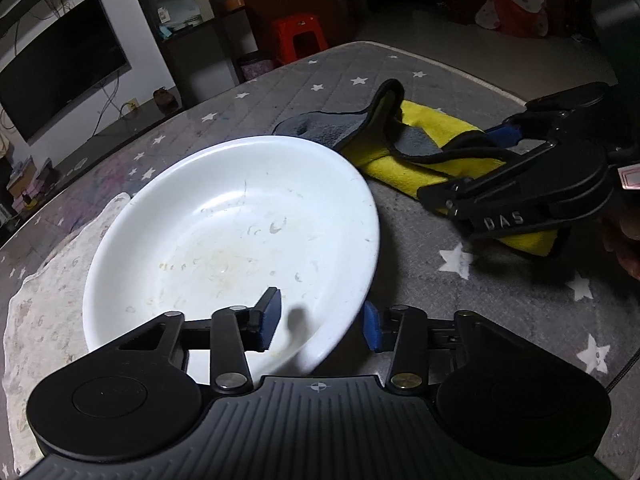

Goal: Clean bowl
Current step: 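Grip the white bowl rim with the left tool while the right tool carries the cloth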

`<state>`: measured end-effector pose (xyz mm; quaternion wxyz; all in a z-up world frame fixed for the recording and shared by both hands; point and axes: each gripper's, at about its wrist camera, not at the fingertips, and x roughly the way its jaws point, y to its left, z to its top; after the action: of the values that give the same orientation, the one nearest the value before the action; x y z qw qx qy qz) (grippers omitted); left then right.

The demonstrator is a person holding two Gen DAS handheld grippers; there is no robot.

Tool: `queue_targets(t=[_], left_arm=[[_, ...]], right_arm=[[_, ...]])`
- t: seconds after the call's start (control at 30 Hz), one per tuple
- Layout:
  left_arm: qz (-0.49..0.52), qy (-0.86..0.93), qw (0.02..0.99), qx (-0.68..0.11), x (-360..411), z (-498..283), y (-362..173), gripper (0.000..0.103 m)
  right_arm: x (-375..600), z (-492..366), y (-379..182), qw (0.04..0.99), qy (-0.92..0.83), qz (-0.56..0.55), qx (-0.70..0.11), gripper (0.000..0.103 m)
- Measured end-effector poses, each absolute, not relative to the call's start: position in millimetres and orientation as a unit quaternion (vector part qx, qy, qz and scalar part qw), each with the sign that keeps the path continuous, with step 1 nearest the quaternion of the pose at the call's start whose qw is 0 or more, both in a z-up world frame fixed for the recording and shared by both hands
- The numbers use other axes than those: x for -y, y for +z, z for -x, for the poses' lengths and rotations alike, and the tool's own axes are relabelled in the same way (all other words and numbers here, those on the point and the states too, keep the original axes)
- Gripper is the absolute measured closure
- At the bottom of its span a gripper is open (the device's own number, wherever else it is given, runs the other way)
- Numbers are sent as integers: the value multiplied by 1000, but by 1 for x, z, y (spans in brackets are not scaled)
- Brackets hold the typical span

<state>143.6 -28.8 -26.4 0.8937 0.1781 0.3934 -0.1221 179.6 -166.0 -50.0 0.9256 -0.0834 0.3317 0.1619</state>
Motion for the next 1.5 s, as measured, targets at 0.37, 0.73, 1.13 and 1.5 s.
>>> queue_targets(t=[0.37, 0.73, 1.13, 1.5], left_arm=[[-195, -135, 890, -388, 34, -147, -33, 79], [-204, -169, 886, -380, 24, -133, -34, 81], [-223, -239, 873, -363, 11, -110, -41, 80], [-223, -258, 867, -362, 8, -109, -42, 79]], right_arm=[[171, -179, -52, 927, 175, 76, -322, 62], [170, -156, -51, 914, 233, 68, -325, 72], [161, -116, -46, 891, 308, 84, -323, 72], [149, -139, -46, 889, 336, 115, -287, 72]])
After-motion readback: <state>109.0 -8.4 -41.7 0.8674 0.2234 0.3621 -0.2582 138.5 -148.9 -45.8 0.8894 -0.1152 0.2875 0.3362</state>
